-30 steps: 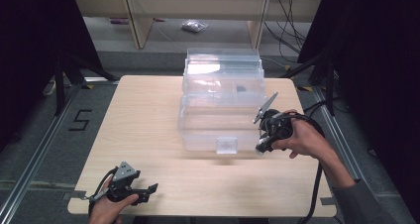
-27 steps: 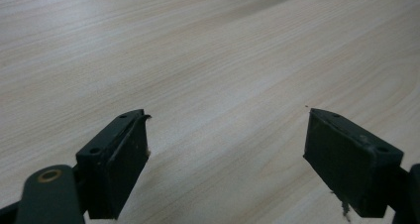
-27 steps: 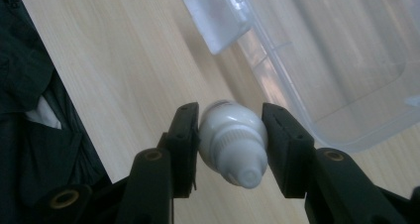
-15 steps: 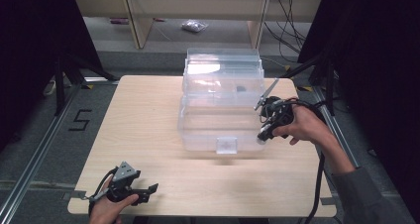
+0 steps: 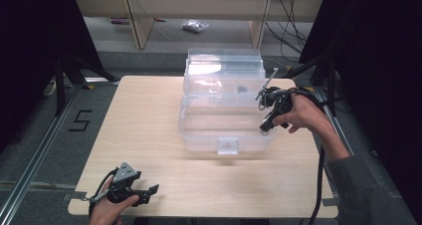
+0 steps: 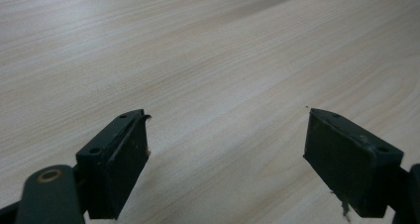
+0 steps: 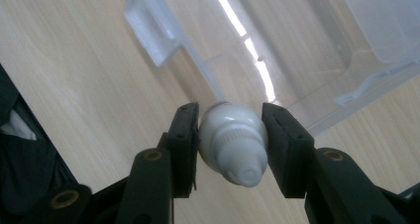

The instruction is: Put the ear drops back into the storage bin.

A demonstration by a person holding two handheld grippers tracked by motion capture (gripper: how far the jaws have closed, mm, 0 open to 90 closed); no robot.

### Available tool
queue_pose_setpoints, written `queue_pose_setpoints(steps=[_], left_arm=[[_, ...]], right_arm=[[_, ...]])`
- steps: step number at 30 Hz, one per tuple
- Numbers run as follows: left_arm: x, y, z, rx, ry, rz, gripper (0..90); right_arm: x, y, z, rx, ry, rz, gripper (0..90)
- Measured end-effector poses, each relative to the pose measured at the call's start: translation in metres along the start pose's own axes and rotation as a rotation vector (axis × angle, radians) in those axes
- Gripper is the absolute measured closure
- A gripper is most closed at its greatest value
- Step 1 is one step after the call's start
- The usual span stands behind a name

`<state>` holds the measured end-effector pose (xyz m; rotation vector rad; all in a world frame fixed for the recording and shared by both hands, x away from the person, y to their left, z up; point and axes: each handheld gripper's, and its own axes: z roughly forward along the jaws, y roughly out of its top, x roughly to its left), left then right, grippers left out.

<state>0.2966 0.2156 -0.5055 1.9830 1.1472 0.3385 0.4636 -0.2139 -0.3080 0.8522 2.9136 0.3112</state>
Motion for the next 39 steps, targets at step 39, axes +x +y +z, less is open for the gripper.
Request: queue_pose_setpoints(steps=[39], left_arm=[[0.0, 0.0, 0.0, 0.014, -0.004, 0.018, 16.4]], right_arm=[[-0.04, 0.011, 0.061, 0.058, -0.013, 0.095, 60.1]])
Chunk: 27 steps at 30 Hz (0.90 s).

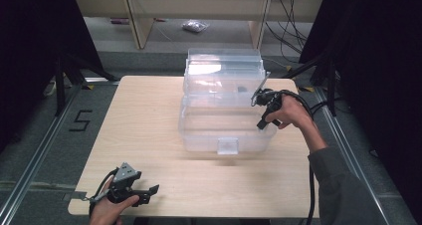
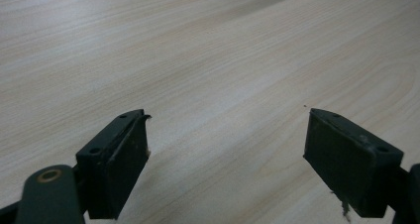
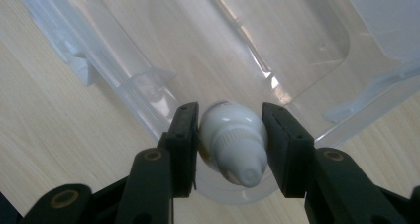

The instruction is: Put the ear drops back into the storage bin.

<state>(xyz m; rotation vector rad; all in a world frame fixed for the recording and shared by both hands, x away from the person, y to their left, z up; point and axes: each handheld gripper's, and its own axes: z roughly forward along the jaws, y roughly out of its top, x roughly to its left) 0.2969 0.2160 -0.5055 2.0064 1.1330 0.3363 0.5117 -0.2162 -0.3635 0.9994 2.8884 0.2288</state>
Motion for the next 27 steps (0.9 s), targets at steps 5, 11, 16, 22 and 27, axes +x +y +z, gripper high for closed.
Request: queue_pose_setpoints(steps=[5, 11, 16, 22, 27], left_arm=[[0.0, 0.0, -0.002, 0.015, -0.002, 0.009, 16.4], [0.0, 0.0, -0.001, 0.01, -0.002, 0.004, 16.4], [0.0, 0.0, 0.0, 0.001, 0.0, -0.004, 16.4], [0.0, 0.001, -0.001, 0.008, 0.0, 0.005, 16.4], [0.0, 0.001, -0.001, 0.001, -0.001, -0.003, 16.4]], right_arm=[[-0.001, 0.001, 0.005, -0.003, 0.012, 0.008, 60.1], [-0.002, 0.0, 0.017, 0.008, 0.02, 0.002, 60.1], [-0.003, 0.0, 0.02, 0.017, 0.02, 0.007, 60.1], [-0.007, -0.003, 0.029, 0.02, 0.02, 0.018, 60.1], [-0.007, -0.004, 0.033, 0.025, 0.018, 0.018, 60.1]])
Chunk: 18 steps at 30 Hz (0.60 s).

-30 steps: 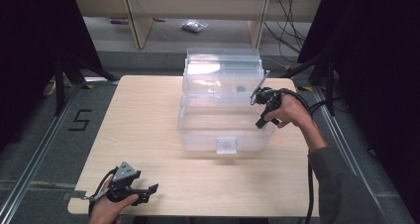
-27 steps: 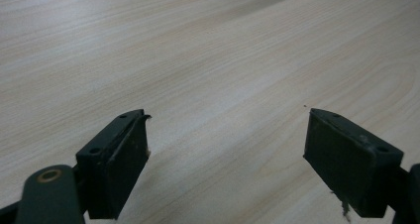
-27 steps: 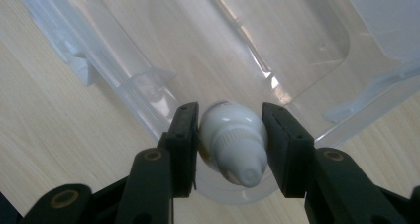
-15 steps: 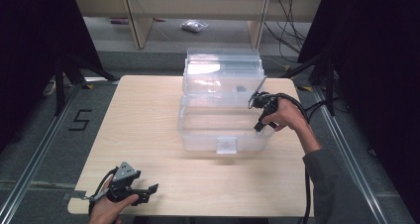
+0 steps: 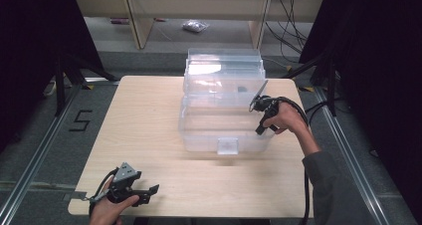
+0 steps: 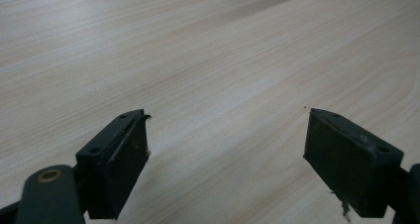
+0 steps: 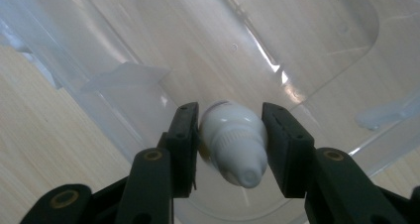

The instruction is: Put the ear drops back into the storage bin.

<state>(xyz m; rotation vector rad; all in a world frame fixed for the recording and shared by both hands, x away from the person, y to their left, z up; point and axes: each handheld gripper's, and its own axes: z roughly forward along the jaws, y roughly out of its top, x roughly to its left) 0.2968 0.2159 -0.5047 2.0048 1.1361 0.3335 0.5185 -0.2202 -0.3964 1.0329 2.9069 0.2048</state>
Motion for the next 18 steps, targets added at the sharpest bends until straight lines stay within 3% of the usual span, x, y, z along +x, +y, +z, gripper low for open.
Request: queue_pose_setpoints(steps=[5, 10, 14, 18], left_arm=[[0.0, 0.0, 0.0, 0.004, 0.001, 0.004, 16.4], [0.0, 0.0, 0.0, 0.002, 0.002, 0.002, 16.4], [0.0, -0.001, 0.001, -0.006, 0.009, -0.001, 16.4], [0.001, 0.0, 0.0, 0.011, -0.001, 0.008, 16.4]], right_arm=[[0.002, 0.0, 0.004, 0.013, 0.0, 0.018, 60.1], [0.0, -0.001, 0.009, 0.008, -0.002, 0.003, 60.0], [0.001, -0.001, 0.011, 0.011, 0.024, 0.025, 60.0], [0.001, 0.0, 0.012, 0.028, 0.0, 0.026, 60.0]])
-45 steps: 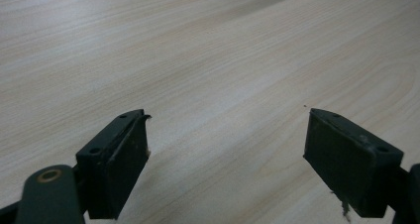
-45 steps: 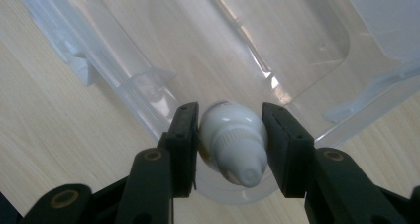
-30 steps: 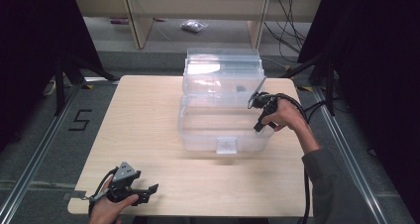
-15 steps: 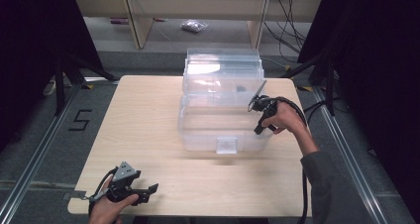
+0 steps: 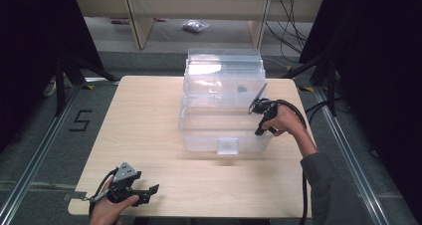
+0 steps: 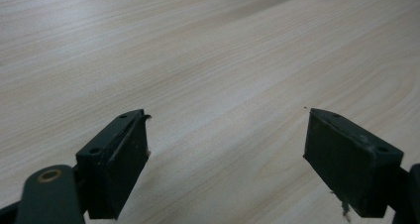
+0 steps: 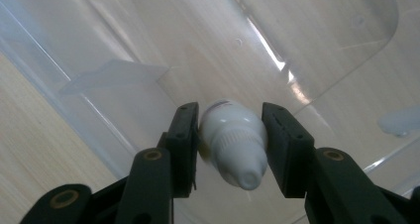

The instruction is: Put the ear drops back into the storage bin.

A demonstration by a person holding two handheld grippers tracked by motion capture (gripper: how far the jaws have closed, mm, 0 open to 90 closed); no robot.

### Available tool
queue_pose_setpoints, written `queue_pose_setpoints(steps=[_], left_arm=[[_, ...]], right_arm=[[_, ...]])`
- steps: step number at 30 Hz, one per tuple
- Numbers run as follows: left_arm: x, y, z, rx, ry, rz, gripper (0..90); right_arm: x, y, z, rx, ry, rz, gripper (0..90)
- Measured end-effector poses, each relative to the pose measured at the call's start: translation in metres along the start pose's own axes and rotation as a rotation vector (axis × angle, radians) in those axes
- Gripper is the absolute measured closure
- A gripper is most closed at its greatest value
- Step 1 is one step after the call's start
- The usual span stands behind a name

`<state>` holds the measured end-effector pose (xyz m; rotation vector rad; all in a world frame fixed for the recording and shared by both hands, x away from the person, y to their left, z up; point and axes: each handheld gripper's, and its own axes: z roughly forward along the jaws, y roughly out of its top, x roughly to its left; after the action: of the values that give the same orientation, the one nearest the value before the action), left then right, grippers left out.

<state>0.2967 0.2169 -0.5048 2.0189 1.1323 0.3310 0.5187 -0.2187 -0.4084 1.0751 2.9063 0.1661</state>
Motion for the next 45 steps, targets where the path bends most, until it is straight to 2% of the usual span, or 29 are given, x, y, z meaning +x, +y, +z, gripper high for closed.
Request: queue_pose_setpoints(steps=[3, 4, 8, 9, 11, 13, 16, 17, 20, 21, 23, 25, 26, 30, 33, 34, 35, 36, 37, 38, 39, 40, 41, 42, 45], left_arm=[[0.0, 0.0, 0.001, -0.011, 0.005, -0.007, 16.4], [-0.001, 0.0, 0.0, -0.006, 0.002, -0.005, 16.4], [0.0, 0.0, 0.0, -0.003, 0.01, 0.001, 16.4], [-0.001, 0.0, 0.0, -0.004, -0.003, -0.004, 16.4], [0.0, 0.0, 0.0, 0.002, -0.001, 0.003, 16.5], [-0.001, 0.0, 0.001, -0.016, -0.005, -0.006, 16.5], [-0.001, -0.001, 0.002, -0.022, -0.002, -0.006, 16.4], [0.0, 0.001, 0.0, 0.0, 0.001, 0.003, 16.4], [-0.001, -0.001, 0.002, -0.022, -0.002, -0.006, 16.4], [-0.001, 0.0, 0.001, -0.014, -0.004, -0.004, 16.4], [-0.002, 0.0, 0.002, -0.023, -0.005, -0.013, 16.5], [-0.001, 0.0, 0.001, -0.014, -0.001, 0.0, 16.4], [-0.001, 0.0, 0.001, -0.014, -0.001, 0.0, 16.4], [-0.002, -0.001, 0.002, -0.021, -0.006, -0.012, 16.5], [-0.001, 0.0, 0.001, -0.011, -0.001, 0.002, 16.4], [-0.001, 0.0, 0.001, -0.011, -0.001, 0.002, 16.5], [-0.002, -0.001, 0.002, -0.019, -0.005, -0.012, 16.5], [-0.002, -0.001, 0.002, -0.017, -0.001, -0.005, 16.4], [-0.001, 0.0, 0.001, -0.01, -0.002, 0.001, 16.4], [-0.002, -0.001, 0.002, -0.028, -0.001, -0.015, 16.5], [-0.001, 0.0, 0.001, -0.005, -0.005, 0.007, 16.4], [-0.001, 0.0, 0.001, -0.005, -0.005, 0.007, 16.4], [-0.002, -0.001, 0.002, -0.027, -0.002, -0.014, 16.4], [-0.001, 0.0, 0.001, -0.01, -0.003, 0.003, 16.4], [-0.002, -0.001, 0.002, -0.015, -0.002, -0.005, 16.4]], right_arm=[[-0.003, 0.0, 0.002, -0.015, 0.012, -0.024, 60.1], [-0.001, 0.0, 0.002, -0.013, 0.021, -0.003, 60.1], [0.0, 0.001, 0.003, -0.007, 0.022, -0.002, 60.0], [-0.001, 0.001, 0.003, -0.002, 0.025, -0.005, 60.0], [0.0, 0.001, 0.003, -0.002, 0.028, 0.0, 60.0], [0.0, 0.001, 0.003, 0.0, 0.025, 0.014, 60.0], [-0.001, 0.001, 0.004, 0.003, 0.02, 0.006, 60.0], [0.0, 0.001, 0.004, 0.004, 0.021, 0.015, 60.0], [-0.001, 0.001, 0.006, 0.007, 0.029, 0.002, 60.0], [-0.001, 0.001, 0.006, 0.009, 0.026, -0.001, 60.0], [-0.001, 0.001, 0.007, 0.005, 0.031, 0.01, 60.0], [-0.001, 0.0, 0.01, 0.005, 0.039, 0.003, 60.0], [0.0, 0.0, 0.01, 0.008, 0.038, 0.025, 60.0], [-0.003, -0.002, 0.011, 0.013, 0.043, 0.013, 60.0], [-0.003, -0.004, 0.013, 0.01, 0.056, 0.036, 59.9], [-0.003, -0.004, 0.013, 0.01, 0.056, 0.036, 59.9], [-0.002, -0.004, 0.012, 0.027, 0.06, 0.058, 60.2], [-0.003, -0.005, 0.012, 0.019, 0.07, 0.04, 61.7], [-0.003, -0.005, 0.01, 0.0, 0.076, 0.045, 60.8], [-0.003, -0.005, 0.01, -0.005, 0.078, 0.038, 60.8], [-0.002, -0.005, 0.008, -0.006, 0.076, 0.054, 60.1], [-0.002, -0.005, 0.008, -0.006, 0.076, 0.054, 60.1], [-0.002, -0.005, 0.006, -0.017, 0.075, 0.046, 58.0], [-0.003, -0.006, 0.002, -0.037, 0.079, 0.046, 52.5], [-0.002, -0.006, -0.006, -0.068, 0.086, 0.045, 49.0]])
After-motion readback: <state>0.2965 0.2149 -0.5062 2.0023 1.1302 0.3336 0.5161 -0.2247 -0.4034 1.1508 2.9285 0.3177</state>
